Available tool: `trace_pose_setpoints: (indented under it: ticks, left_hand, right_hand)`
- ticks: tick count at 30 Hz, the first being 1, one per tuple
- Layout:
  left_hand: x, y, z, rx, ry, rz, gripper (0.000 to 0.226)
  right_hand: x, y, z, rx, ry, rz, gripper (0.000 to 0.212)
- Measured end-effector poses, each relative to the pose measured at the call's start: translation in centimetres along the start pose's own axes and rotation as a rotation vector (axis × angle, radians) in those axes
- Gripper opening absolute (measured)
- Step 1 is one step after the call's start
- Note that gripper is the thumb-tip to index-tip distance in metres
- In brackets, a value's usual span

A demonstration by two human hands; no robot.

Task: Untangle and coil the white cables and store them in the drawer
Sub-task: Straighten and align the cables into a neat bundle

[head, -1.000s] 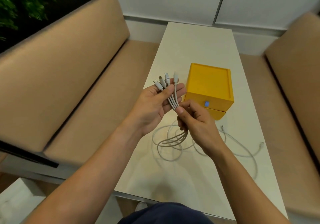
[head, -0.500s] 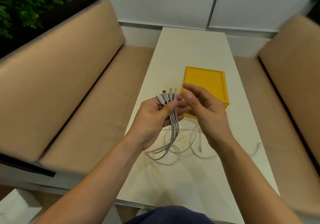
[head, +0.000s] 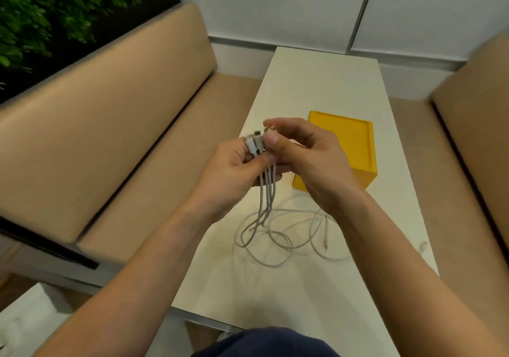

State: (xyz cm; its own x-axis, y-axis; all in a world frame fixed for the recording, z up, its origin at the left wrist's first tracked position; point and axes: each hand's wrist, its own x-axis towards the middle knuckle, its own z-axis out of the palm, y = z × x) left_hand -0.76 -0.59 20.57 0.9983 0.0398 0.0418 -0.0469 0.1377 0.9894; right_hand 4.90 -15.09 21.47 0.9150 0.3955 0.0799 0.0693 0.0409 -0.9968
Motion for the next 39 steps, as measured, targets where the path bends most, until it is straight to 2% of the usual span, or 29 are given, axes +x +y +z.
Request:
trace_pose_setpoints:
  ticks: [2,3,5,8,13,18,22,25,34,39]
  left_hand:
    - [0.2,0.6,-0.1,-0.073,0.095,0.045,0.014]
    - [0.2,0.7,-0.1,-0.106,0.151,0.049,0.013]
    - [0.1,0.6,-0.5,-0.129,0.248,0.048,0.015]
    - [-0.4,0.0,-1.3,-0.153,0.291,0.016,0.02]
    - [-0.6,-0.7,-1.2,-0.273,0.295,-0.093,0.019]
    - [-0.3,-0.8,-1.3,-0.272,0.255,-0.122,0.017]
    - [0.0,-1.1,-1.4,-0.286,0.149,-0.179,0.022]
    - [0.0,-1.8,-1.1,-0.289,0.089,-0.198,0.024]
    - [0.1,-2.6,0.0,-0.46,0.082,-0.248,0.028]
    - [0.1,-3.0,0.0,-0.463,0.09,-0.275,0.029]
  right_hand:
    - [-0.1,1.1,1.0,-0.016,-0.147,0.027,0.044]
    - [-0.4,1.8,1.2,-0.034,-0.226,0.056,0.047]
    - [-1.1,3.2,1.2,-0.047,-0.297,0.115,0.038]
    - [-2.0,4.5,0.7,-0.099,-0.238,0.132,0.025]
    - [-2.7,5.2,1.2,-0.05,-0.15,0.167,0.035]
    - [-3.8,5.5,1.5,0.0,-0.067,0.214,0.044]
    - [-4.5,5.2,0.5,-0.142,0.005,0.139,0.031]
    - [-5.0,5.1,-0.4,-0.233,0.031,0.152,0.034]
    - [-5.5,4.4,-2.5,-0.19,-0.071,0.216,0.038]
    - [-5.4,4.0,-3.4,-0.272,-0.158,0.244,0.032]
